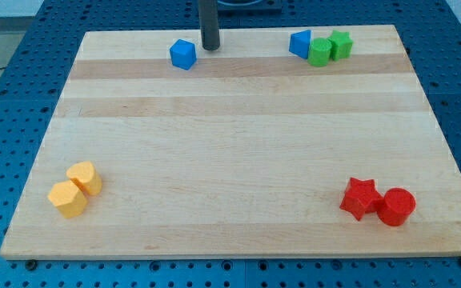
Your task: Push the blue cube into the bottom left of the green circle
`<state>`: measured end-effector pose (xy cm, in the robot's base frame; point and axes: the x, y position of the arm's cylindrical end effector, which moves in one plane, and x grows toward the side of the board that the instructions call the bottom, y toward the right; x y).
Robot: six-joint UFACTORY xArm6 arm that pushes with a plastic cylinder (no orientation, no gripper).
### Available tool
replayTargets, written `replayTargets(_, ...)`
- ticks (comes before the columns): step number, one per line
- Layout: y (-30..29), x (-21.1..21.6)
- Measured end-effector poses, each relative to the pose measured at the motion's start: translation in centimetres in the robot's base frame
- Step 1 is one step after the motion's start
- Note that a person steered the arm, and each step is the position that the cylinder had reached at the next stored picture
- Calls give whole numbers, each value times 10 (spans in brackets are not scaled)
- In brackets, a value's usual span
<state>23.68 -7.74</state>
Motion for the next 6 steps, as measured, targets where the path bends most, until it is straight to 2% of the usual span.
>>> replayTargets(1, -109, -1)
replayTargets(2, -120, 33)
replayTargets(3, -35, 47)
replayTargets(4, 58, 34)
replayTargets(5, 86, 36)
replayTargets(6, -6, 70)
